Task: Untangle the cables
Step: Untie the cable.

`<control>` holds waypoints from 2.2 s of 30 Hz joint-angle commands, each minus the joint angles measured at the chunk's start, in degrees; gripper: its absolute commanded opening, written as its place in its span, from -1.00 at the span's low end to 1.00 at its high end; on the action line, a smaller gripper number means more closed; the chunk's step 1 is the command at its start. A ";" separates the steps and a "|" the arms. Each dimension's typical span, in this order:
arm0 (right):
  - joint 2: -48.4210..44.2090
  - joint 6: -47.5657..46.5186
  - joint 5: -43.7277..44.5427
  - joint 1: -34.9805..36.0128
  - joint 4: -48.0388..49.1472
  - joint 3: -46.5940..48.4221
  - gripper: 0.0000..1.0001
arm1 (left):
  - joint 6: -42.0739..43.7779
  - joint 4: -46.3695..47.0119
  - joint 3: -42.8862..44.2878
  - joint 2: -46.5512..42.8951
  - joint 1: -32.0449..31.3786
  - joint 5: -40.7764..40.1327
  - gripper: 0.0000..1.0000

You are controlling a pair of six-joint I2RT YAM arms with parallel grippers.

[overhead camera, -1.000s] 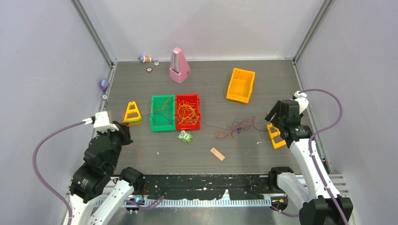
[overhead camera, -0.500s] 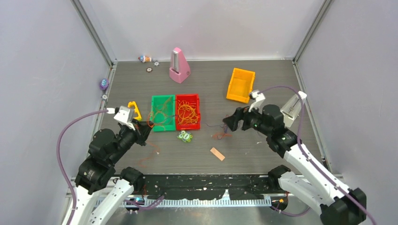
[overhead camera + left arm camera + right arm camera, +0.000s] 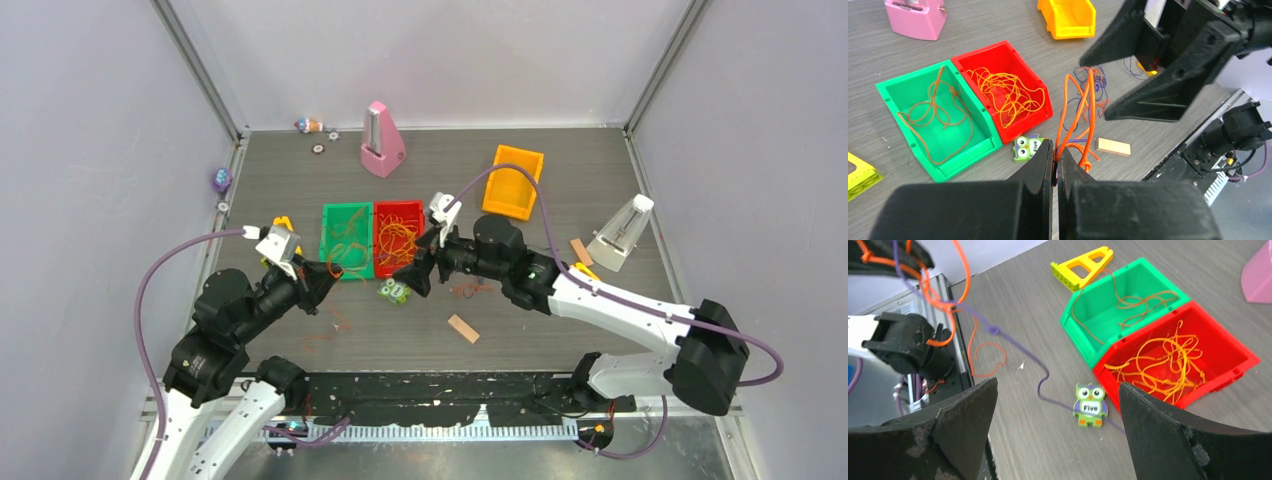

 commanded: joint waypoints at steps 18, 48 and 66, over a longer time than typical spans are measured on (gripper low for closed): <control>-6.07 1.51 20.73 1.82 7.60 -3.08 -0.88 | -6.30 13.16 0.24 10.85 0.38 8.16 -0.87; -18.72 6.76 27.00 0.46 -21.03 2.17 -0.89 | -8.38 50.16 -20.27 28.77 -24.65 -11.49 0.64; -20.03 7.27 26.21 0.36 -22.28 5.01 -0.89 | -13.09 59.17 -16.09 51.03 -29.14 -11.57 -0.30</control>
